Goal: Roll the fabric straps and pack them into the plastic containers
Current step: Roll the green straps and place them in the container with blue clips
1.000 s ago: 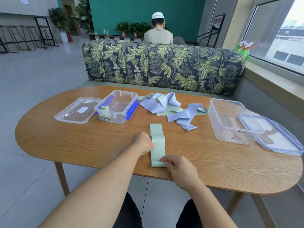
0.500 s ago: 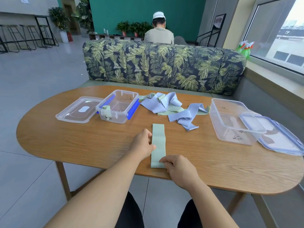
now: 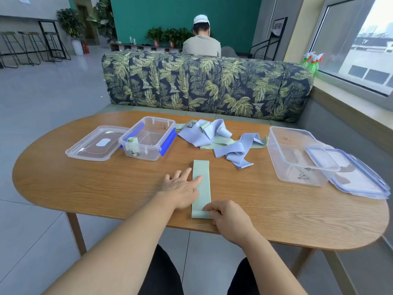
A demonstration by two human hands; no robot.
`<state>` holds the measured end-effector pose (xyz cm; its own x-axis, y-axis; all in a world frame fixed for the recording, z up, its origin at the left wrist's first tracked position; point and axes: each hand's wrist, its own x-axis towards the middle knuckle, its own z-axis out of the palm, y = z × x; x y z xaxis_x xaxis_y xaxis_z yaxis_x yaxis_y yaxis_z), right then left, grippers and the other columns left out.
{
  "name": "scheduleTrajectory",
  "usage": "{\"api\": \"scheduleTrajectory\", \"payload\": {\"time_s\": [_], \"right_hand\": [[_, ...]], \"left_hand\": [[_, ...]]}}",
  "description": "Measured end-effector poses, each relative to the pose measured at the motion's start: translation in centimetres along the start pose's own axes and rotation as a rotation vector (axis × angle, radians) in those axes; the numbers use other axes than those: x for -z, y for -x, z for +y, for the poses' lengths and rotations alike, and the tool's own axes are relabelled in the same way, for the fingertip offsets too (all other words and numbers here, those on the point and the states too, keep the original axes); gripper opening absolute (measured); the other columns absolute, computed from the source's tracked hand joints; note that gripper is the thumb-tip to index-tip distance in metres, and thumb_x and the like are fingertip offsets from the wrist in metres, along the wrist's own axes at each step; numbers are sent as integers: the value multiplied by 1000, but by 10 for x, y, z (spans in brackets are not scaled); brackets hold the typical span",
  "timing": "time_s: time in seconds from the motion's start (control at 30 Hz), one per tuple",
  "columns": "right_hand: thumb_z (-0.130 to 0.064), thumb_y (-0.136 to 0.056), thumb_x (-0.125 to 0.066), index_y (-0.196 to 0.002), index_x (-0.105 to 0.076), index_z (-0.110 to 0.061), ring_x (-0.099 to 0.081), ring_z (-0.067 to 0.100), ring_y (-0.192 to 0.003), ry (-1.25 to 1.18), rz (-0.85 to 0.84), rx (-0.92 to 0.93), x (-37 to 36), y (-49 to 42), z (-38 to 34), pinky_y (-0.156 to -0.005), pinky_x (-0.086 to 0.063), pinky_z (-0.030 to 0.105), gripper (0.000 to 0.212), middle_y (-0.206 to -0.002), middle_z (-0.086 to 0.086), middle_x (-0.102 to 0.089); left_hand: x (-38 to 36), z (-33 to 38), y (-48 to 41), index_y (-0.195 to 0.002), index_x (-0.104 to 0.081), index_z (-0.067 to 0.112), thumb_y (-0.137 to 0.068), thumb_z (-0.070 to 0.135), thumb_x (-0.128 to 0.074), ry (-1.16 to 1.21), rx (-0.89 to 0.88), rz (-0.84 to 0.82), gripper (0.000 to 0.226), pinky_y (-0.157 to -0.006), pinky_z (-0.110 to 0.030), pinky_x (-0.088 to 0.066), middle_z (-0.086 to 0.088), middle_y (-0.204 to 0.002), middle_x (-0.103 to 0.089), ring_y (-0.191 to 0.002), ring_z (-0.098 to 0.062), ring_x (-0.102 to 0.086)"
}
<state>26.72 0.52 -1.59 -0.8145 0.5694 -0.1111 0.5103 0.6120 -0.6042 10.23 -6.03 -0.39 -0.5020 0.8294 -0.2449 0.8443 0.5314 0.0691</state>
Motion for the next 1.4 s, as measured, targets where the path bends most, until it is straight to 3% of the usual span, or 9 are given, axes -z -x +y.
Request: {"api": "scheduleTrajectory", "payload": {"time_s": [0.27,0.53,0.67,0.73,0.8,0.9,1.13,1.4], "right_hand": [[-19,-96,-45,-111,-68,-34,-51,11,-88,1,-17,-16,1,-2,0,-77,-44,27,31,-89,-13,-57],[-19,-96,-44,-113,-67,-34,-58,15,-102,9,-37,-39,4,0,-4,-83,-47,28,32,-95,-11,-59],[-20,-96,-44,-113,-67,-34,-57,13,-105,32,-40,-39,4,0,-5,-86,-48,30,33,-111,-13,-64],[-20,-96,-43,-114,-67,-34,-57,12,-107,37,-34,-38,3,0,-5,-87,-48,31,33,-116,-13,-64],[-21,-96,-43,-114,-67,-35,-57,13,-105,47,-30,-37,4,0,-5,-86,-48,31,33,-113,-13,-65],[-21,-96,-43,-113,-67,-35,-57,14,-100,67,-20,-26,3,0,-5,-80,-47,29,32,-106,-10,-65],[-20,-97,-43,-114,-67,-34,-54,12,-98,53,-16,-17,3,-2,-4,-79,-45,28,32,-102,-13,-62],[-19,-96,-44,-114,-67,-33,-58,13,-101,27,-25,-16,3,-2,-3,-84,-48,30,33,-95,-14,-58]], "left_hand": [[6,-6,-2,-152,-8,41,-96,31,-24,-25,-99,-27,59,-110,-46,-17,7,-162,0,-142,-22,-8],[6,-3,-4,-151,-8,43,-95,34,-24,-9,-49,-29,59,-110,-50,-15,5,-162,-2,-143,-22,-8],[1,-7,-5,-153,-12,34,-99,40,-23,65,47,61,55,-115,-51,-12,1,-162,-2,-145,-25,-7],[-1,-6,-3,-153,-14,31,-101,41,-25,81,4,156,54,-115,-48,-13,3,-162,-2,-145,-24,-7],[-2,0,-1,-152,-17,31,-102,37,-27,31,-158,192,52,-114,-45,-12,6,-162,0,-146,-18,-4],[-7,7,-3,-153,-14,32,-104,35,-22,-45,-310,96,50,-117,-40,-4,6,-163,1,-148,-9,3],[-3,-6,-19,-154,1,28,-103,45,-18,-27,-185,6,57,-120,-38,0,9,-162,8,-147,-6,7],[8,-2,-25,-155,-8,24,-105,35,-20,126,-194,12,52,-118,-38,-6,5,-162,3,-148,-8,2]]}}
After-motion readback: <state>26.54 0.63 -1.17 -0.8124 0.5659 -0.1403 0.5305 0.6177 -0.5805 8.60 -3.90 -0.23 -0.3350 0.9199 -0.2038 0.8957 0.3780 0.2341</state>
